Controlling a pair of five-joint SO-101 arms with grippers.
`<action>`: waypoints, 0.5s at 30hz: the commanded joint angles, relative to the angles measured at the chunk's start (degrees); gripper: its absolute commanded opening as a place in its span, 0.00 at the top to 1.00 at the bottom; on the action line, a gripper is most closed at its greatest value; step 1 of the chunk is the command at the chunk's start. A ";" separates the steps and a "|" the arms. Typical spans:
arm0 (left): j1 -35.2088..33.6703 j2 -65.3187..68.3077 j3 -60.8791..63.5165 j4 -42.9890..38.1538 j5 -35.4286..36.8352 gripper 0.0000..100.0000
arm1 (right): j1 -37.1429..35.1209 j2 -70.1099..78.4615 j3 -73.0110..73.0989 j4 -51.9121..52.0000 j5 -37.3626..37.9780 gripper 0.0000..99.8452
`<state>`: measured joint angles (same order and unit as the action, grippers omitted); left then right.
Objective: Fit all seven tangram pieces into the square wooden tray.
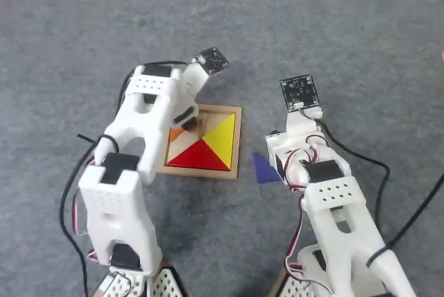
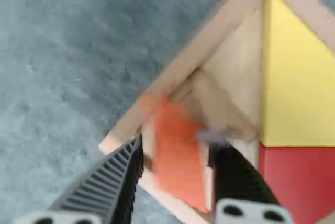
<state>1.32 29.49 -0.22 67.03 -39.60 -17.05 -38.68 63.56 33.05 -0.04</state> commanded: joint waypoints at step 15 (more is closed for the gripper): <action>-3.16 0.44 -8.48 10.37 -2.64 0.98 | 0.40 -2.33 -0.26 -1.01 0.62 0.76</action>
<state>1.05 33.10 -7.08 75.38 -41.63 -17.05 -38.68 63.56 33.05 -0.04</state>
